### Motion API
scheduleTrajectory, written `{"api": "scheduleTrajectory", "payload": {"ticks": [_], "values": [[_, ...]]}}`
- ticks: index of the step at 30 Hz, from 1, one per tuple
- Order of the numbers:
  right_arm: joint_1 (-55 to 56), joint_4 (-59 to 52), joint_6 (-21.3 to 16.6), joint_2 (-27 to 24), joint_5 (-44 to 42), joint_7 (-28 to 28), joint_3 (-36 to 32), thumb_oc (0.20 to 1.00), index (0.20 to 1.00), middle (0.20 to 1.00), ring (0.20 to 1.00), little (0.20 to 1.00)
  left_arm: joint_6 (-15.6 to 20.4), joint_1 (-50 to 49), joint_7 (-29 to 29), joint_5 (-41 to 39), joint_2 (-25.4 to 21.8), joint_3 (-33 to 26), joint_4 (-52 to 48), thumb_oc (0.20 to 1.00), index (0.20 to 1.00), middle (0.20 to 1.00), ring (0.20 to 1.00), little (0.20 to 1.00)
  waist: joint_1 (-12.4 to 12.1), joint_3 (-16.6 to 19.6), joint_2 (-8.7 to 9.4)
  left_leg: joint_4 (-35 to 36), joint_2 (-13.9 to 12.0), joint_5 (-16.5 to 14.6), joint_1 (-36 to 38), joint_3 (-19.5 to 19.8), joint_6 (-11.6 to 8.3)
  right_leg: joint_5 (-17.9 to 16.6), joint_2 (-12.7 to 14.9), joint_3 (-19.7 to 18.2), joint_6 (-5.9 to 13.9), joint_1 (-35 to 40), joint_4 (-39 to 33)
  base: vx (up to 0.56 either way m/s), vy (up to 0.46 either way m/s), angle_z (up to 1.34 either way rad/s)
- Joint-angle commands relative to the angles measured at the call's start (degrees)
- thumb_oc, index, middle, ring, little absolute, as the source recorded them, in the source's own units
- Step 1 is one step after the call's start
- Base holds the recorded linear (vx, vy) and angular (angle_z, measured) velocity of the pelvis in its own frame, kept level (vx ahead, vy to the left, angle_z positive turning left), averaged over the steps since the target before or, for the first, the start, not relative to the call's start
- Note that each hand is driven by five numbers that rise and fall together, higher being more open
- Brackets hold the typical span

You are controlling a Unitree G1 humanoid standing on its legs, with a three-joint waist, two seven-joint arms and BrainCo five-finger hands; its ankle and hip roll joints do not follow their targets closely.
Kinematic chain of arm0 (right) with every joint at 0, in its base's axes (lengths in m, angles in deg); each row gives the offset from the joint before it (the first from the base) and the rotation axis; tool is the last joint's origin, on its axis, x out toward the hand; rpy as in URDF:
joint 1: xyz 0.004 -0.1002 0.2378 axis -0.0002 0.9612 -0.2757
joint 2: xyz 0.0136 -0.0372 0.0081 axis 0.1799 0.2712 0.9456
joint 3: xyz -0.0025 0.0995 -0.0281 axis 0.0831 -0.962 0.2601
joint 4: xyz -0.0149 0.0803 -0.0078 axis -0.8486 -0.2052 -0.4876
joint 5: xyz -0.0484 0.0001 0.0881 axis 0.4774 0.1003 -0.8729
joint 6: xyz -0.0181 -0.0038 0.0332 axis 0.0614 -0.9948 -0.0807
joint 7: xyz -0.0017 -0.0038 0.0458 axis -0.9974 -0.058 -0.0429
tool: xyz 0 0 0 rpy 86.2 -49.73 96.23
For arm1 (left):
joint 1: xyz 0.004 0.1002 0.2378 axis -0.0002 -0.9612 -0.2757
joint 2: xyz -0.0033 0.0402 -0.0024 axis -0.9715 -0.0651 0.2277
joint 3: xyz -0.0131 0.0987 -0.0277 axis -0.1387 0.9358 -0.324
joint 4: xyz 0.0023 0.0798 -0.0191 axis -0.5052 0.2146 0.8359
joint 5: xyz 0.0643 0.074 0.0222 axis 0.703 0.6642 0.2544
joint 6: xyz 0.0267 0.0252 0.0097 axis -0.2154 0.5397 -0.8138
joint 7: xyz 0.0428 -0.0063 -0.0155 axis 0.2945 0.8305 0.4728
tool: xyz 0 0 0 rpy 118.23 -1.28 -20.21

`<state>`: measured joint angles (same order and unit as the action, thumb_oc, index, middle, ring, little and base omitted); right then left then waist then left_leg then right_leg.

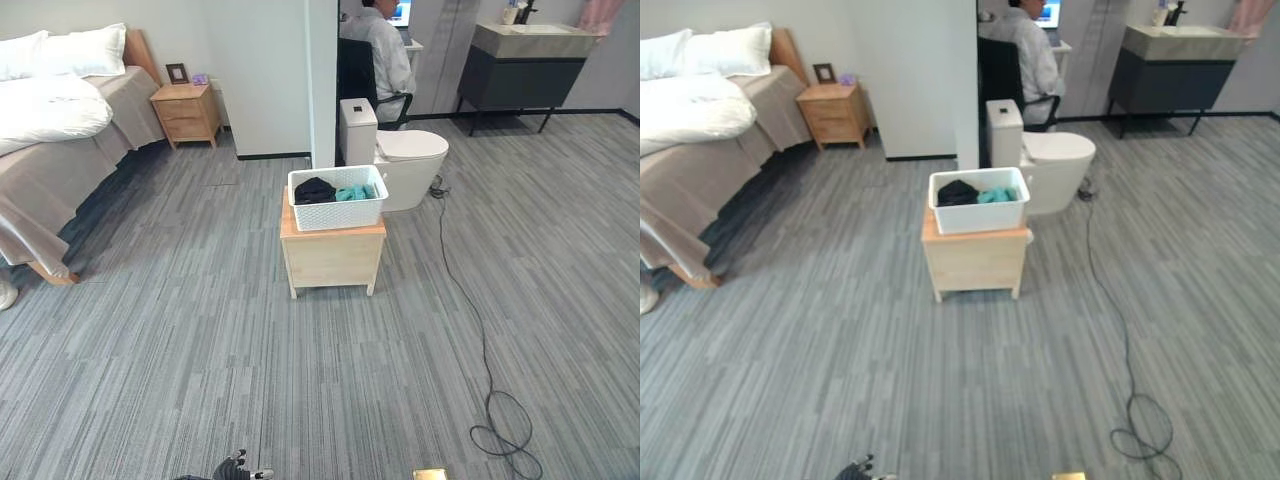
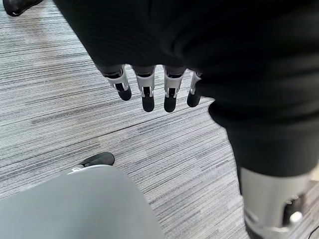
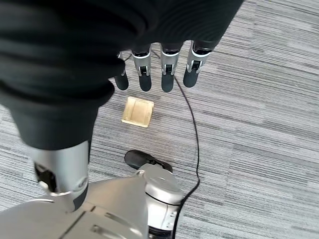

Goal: Grab the laundry basket,head to the washer,open it,put in the laundry and shut it.

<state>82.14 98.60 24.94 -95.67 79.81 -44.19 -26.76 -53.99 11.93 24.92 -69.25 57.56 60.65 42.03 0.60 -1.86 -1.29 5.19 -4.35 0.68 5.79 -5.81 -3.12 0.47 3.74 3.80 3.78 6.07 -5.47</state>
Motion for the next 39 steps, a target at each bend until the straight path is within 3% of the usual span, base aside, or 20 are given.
{"api": "scheduleTrajectory", "payload": {"ticks": [1, 31, 38, 39], "values": [[-2.4, 4.1, -0.6, -0.8, 0.1, -0.6, 1.7, 1.000, 1.000, 1.000, 1.000, 1.000, 1.9, 3.5, -0.3, 0.7, 0.7, -0.2, 2.9, 1.000, 1.000, 1.000, 1.000, 1.000, -0.1, 2.0, 1.13, -0.2, -0.9, 0.0, -2.0, 3.2, -1.50, -1.5, 2.8, 1.4, 3.43, -1.3, 0.5, 0.00, 0.000, 0.00], [-3.0, 2.5, -0.9, 0.8, -1.6, -0.4, 2.7, 1.000, 1.000, 1.000, 1.000, 1.000, 1.8, 3.3, -2.1, -0.9, 0.7, -2.9, 4.9, 1.000, 1.000, 1.000, 1.000, 1.000, -1.9, 2.6, 1.55, -0.2, -0.8, 0.9, -3.3, 5.7, -1.83, -0.7, 2.6, 3.0, 3.14, -1.1, 0.5, 0.00, -0.005, 0.02], [-3.2, 1.2, -1.4, 1.0, -4.9, -0.6, 2.0, 1.000, 1.000, 1.000, 1.000, 1.000, 1.4, 4.0, -2.2, -1.9, -0.1, -3.4, 5.6, 1.000, 1.000, 1.000, 1.000, 1.000, -1.8, 1.2, 1.86, -0.2, -1.9, 2.2, -3.8, 6.8, -1.92, 0.1, 1.0, 1.2, 1.52, -1.0, 0.5, 0.01, -0.080, 0.09], [-3.5, 0.8, -1.6, 0.8, -6.2, -0.7, 1.4, 1.000, 1.000, 1.000, 1.000, 1.000, 1.4, 4.5, -2.2, -3.2, -0.7, -3.7, 5.2, 1.000, 1.000, 1.000, 1.000, 1.000, -2.0, -0.5, 2.25, -4.6, -2.4, 1.2, -5.6, 7.1, -2.17, 0.9, 0.5, 1.0, 0.34, -1.6, 2.8, -0.03, -0.094, 0.14]]}}
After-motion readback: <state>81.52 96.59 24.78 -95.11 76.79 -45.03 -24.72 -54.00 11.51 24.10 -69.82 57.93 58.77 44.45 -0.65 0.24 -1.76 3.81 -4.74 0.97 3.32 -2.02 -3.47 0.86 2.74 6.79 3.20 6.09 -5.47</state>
